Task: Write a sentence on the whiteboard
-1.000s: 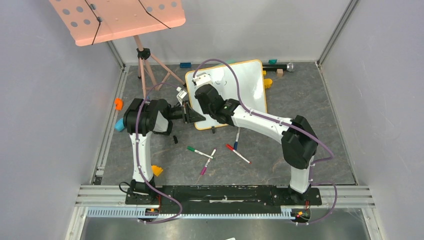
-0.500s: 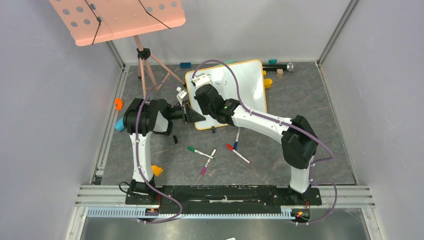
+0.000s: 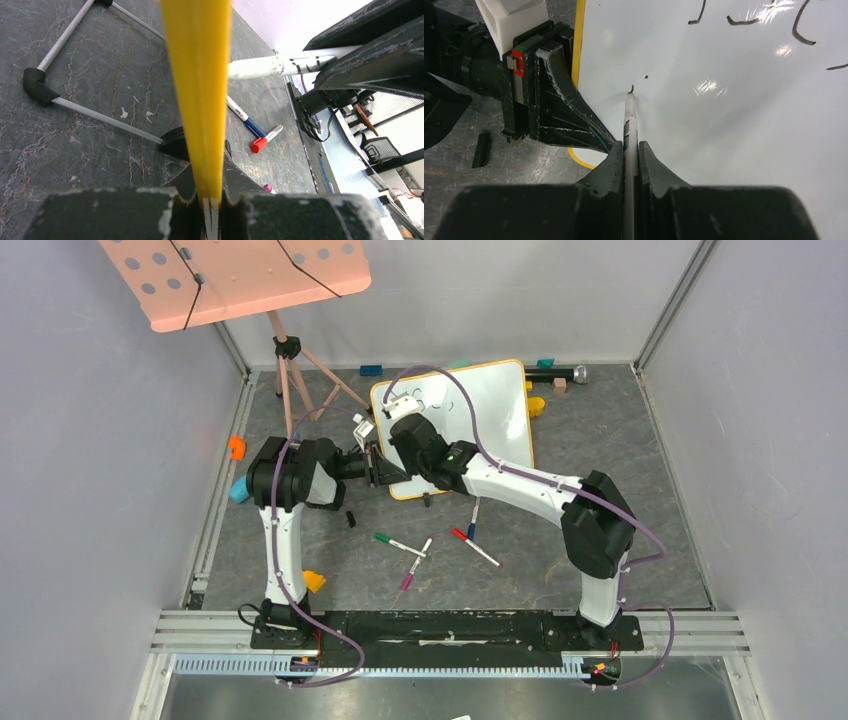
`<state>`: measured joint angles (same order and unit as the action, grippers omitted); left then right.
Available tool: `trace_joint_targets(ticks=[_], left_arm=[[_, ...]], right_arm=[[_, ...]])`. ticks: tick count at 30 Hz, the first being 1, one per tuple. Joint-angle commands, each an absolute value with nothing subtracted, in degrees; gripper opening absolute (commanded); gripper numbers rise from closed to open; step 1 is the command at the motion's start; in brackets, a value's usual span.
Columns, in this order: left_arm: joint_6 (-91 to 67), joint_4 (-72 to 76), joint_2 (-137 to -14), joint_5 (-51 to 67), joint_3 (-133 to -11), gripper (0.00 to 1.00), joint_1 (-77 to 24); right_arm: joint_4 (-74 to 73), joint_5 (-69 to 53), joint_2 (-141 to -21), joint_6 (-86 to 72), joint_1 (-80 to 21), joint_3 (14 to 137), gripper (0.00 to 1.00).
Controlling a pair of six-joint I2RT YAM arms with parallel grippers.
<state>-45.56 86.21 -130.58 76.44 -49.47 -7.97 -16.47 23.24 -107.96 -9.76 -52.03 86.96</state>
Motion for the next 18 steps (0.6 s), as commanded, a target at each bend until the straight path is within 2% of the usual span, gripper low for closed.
trace_joint_targets(ticks=[1,10,18], left_arm=[[-41.51,89.21,-132.14,82.14,-47.99,0.02,-9.03],[-41.56,89.21,-132.19,82.15,-47.99,0.02,-9.01],[-41.54,89.25,-132.19,82.03,-47.99,0.02,-9.05]], right_arm=[[-17.15,26.96,-105.76,-9.51,-52.21,85.37,0.0],[-17.84,28.15,-103.89,-9.71,-52.21,82.88,0.0],[-16.38,24.24,-103.94,-9.75,-52.21,82.09,0.0]])
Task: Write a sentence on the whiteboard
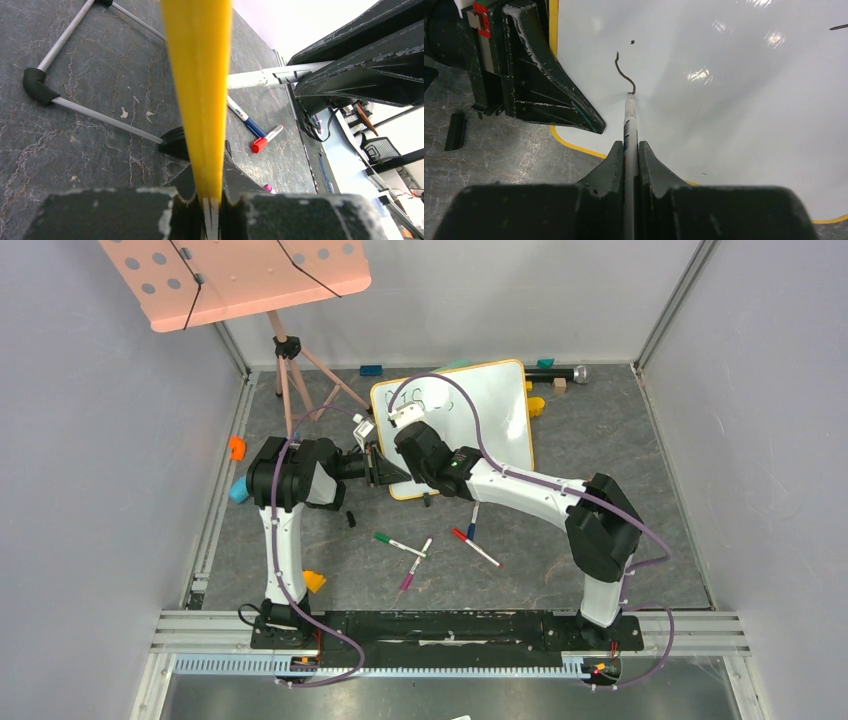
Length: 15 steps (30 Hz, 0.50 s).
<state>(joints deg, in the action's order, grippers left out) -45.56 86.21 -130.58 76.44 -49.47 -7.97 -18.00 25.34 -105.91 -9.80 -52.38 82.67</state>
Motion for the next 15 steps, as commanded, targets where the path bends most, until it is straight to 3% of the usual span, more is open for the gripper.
trace_joint_targets(ticks=[1,15], left_arm=[[-41.49,89.25,-132.16,82.01,-47.99,0.02,-9.01],[-41.62,89.21,-132.18,82.13,-48.08,0.02,-8.99]], right_arm=[[-16.12,23.75,-104.06,-9.71,-52.25,82.22,0.0],[-15.22,19.54,-105.2,-9.93,-52.16,87.54,0.0]])
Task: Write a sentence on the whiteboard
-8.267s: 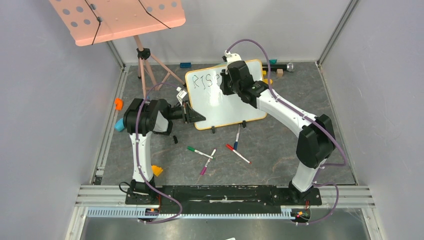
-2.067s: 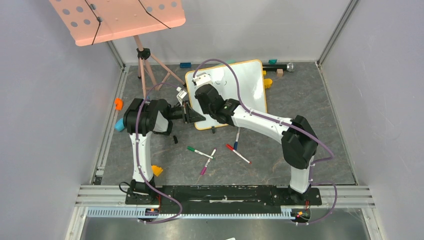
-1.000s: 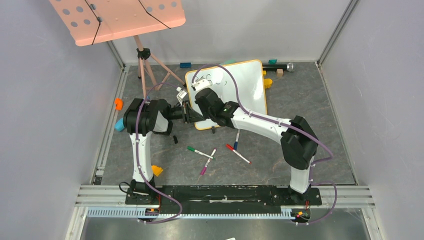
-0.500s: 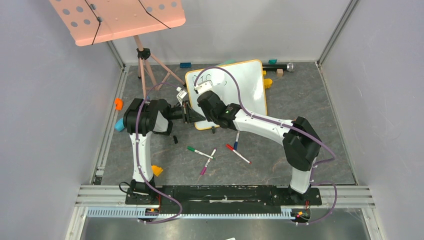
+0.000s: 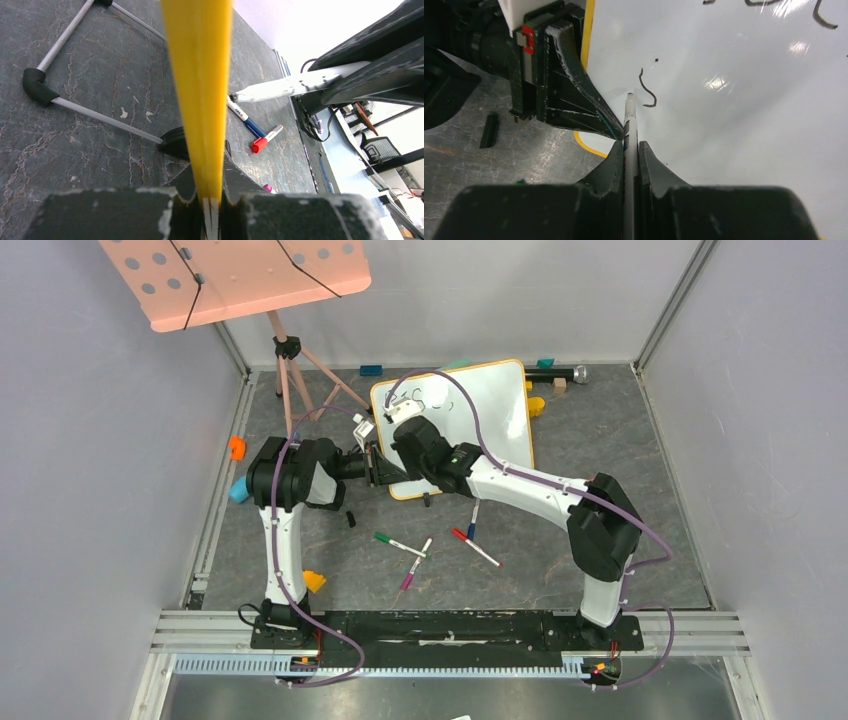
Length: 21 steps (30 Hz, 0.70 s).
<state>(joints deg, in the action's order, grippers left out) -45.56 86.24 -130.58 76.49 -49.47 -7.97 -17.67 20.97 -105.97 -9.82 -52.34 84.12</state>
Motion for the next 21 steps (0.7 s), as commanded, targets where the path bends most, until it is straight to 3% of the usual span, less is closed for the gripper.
trace_joint_targets(ticks=[1,21], left_arm=[[-41.57,89.21,-132.14,82.11,-48.06,0.02,-9.04],[-41.57,89.21,-132.22,82.1,-48.08,0.02,-9.05]], right_arm=[[-15.09,19.36,-104.68,-9.88,-52.04,87.53,0.0],[-15.31,23.28,-103.53,-9.89,-48.27,89.43,0.0]])
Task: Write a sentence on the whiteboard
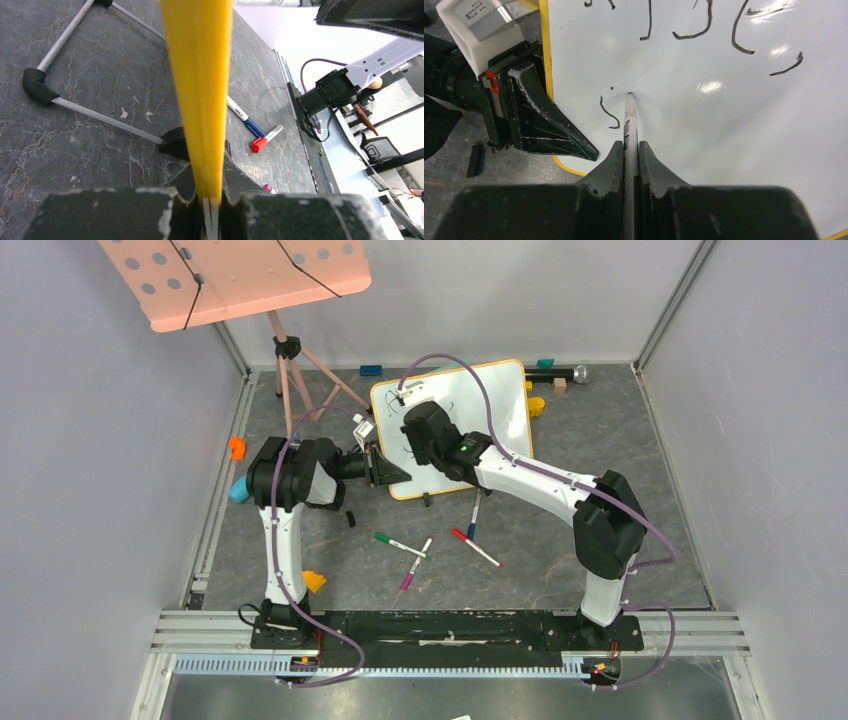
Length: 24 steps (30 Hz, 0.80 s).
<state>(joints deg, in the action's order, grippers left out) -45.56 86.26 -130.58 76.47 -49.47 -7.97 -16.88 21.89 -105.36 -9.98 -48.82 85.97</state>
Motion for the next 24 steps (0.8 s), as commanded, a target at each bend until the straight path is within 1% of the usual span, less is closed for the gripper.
trace_joint_targets(ticks=[1,8,16,24], left_arm=[[-41.58,89.21,-132.24,82.02,-48.08,0.02,-9.05],[-41.63,89.21,-132.27,82.01,-48.08,0.02,-9.06],[-41.66,89.21,-132.26,82.06,-48.08,0.02,-9.05],[-41.66,89.21,-132.25,82.03,-48.08,0.02,-9.03]], right_arm=[[-15.37,23.19,-103.62,-9.84,-48.14,89.65,0.0],[-15.24,20.73,-104.15,-9.46,-48.06,90.53,0.0],[-14.44,17.88,-103.54,-10.07,-48.01,88.63,0.0],[-14.37,18.07,-104.05,-10.28,-47.99,87.74,0.0]])
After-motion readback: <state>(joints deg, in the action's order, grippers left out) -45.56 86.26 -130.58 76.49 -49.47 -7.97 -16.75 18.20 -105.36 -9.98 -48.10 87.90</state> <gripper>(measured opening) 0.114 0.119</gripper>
